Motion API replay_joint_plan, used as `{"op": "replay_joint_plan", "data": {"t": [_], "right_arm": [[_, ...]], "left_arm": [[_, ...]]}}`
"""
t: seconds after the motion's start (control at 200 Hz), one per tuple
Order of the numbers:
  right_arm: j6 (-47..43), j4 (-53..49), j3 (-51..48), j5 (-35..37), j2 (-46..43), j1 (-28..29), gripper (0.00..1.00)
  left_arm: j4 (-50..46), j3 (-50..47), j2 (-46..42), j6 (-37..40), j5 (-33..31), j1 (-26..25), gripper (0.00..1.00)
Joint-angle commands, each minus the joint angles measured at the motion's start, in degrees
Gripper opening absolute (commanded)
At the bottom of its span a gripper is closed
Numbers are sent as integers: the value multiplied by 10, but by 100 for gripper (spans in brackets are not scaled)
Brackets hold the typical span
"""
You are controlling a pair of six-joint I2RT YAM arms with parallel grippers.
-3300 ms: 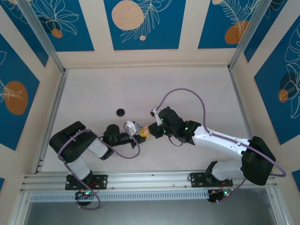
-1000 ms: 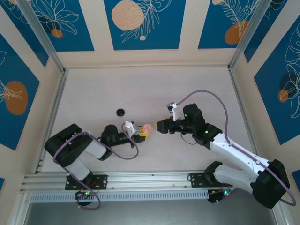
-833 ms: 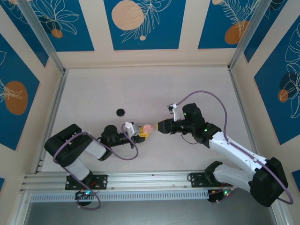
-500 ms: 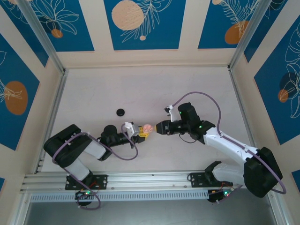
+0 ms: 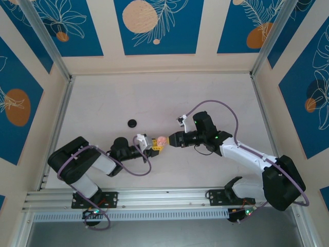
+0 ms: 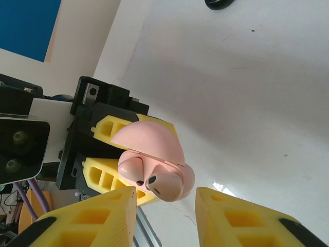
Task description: Insert wireless bluetooth earbuds into charging case
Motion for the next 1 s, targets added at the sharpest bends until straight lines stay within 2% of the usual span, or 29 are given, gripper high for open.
{"op": "replay_joint_plan", "data": {"t": [0.0, 0.665, 0.995], "right_arm": [[3, 12, 19, -22, 4, -4, 35], [4, 21, 18, -38, 8, -6, 25], [4, 17, 17, -42, 6, 0, 23]], "left_arm": [[21, -4, -10, 5, 16, -6, 14], [21, -9, -15, 5, 11, -6, 14], [21, -9, -16, 5, 9, -5, 14]]}}
